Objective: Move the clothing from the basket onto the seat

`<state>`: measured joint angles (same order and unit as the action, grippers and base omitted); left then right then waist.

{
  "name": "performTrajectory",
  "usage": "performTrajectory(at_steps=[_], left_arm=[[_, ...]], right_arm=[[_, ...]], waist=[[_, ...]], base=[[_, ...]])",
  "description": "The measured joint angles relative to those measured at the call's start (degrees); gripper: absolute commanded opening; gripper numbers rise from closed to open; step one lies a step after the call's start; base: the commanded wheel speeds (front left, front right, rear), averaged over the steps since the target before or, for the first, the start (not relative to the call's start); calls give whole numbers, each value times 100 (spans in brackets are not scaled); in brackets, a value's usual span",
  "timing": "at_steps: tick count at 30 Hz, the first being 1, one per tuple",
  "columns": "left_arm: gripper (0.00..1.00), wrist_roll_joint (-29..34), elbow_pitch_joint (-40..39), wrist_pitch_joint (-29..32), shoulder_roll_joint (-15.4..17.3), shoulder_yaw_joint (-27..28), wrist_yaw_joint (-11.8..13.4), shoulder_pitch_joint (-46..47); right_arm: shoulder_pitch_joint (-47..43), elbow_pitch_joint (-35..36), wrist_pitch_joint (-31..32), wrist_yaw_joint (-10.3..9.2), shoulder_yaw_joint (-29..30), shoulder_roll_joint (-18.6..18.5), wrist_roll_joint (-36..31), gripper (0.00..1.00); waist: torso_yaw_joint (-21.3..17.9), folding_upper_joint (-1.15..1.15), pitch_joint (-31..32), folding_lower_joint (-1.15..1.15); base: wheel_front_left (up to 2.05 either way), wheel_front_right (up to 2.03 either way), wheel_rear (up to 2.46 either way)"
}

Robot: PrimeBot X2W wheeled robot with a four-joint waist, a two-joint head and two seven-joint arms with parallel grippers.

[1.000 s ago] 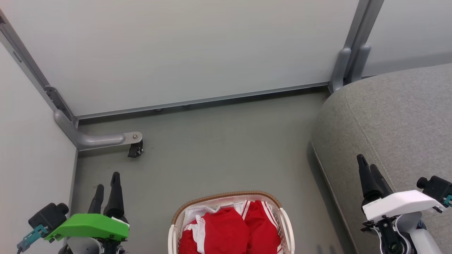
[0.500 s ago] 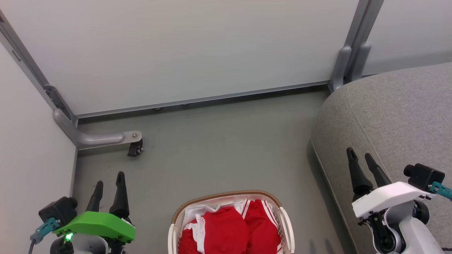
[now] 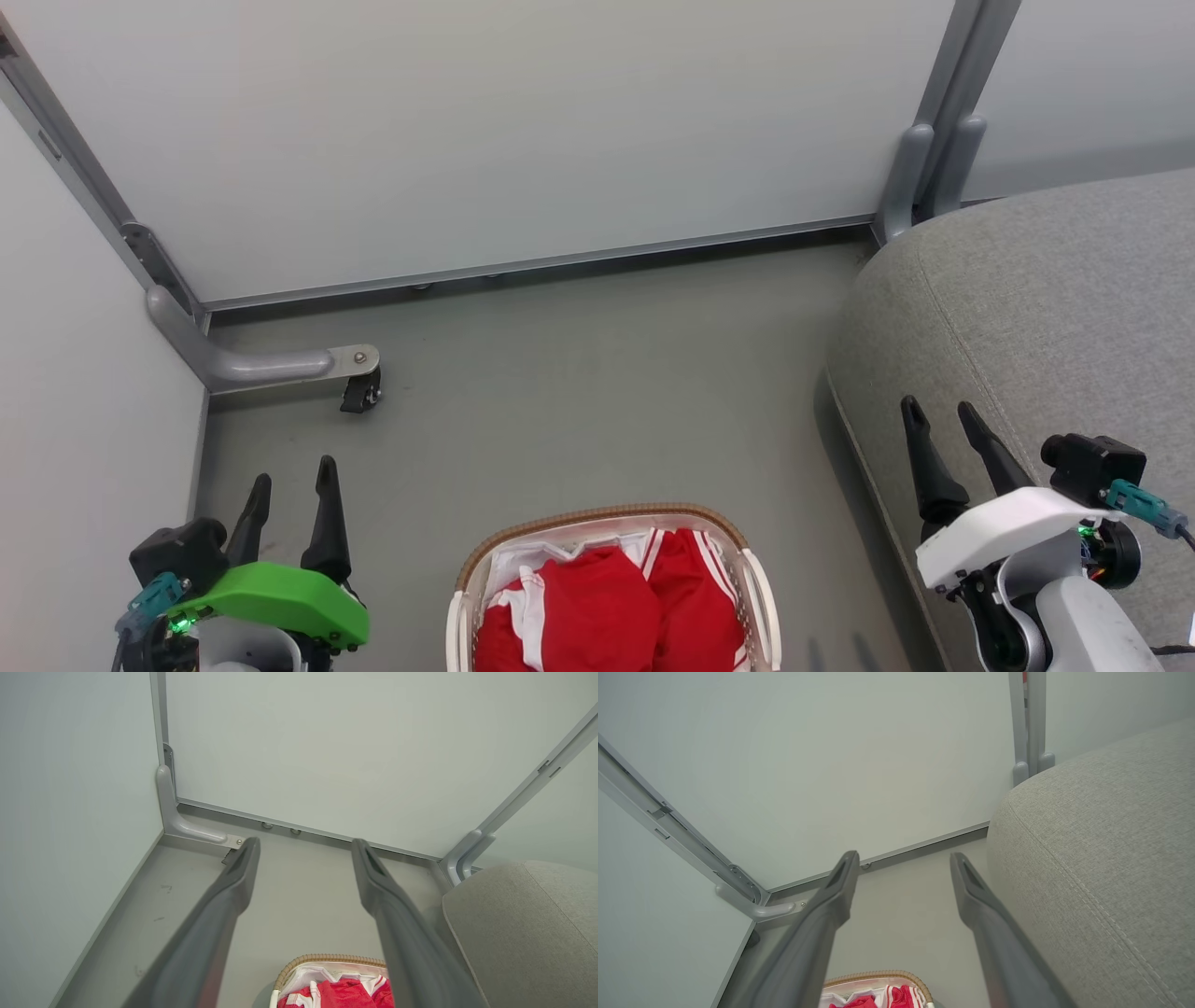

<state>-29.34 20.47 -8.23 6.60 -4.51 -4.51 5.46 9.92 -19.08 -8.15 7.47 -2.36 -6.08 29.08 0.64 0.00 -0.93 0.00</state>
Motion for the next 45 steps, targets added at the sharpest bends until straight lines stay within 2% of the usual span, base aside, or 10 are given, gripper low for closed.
performTrajectory(at_steps=[16, 33, 45], left_arm=[[100, 834, -97, -227, -46, 20, 21, -113], [100, 1532, -86, -425, -236, 207, -205, -240], [100, 1941, 121, -560, -267, 35, -278, 101]], right_arm=[[-90, -66, -234, 1, 52, 86, -895, 100], [-196, -165, -444, 1, 188, 181, -1750, 100], [253, 18, -570, 3, 37, 264, -2309, 100]], waist=[[-11, 0, 5, 0], [-54, 0, -27, 0], [-220, 0, -630, 0]], base=[[0, 0, 0], [0, 0, 0], [0, 0, 0]])
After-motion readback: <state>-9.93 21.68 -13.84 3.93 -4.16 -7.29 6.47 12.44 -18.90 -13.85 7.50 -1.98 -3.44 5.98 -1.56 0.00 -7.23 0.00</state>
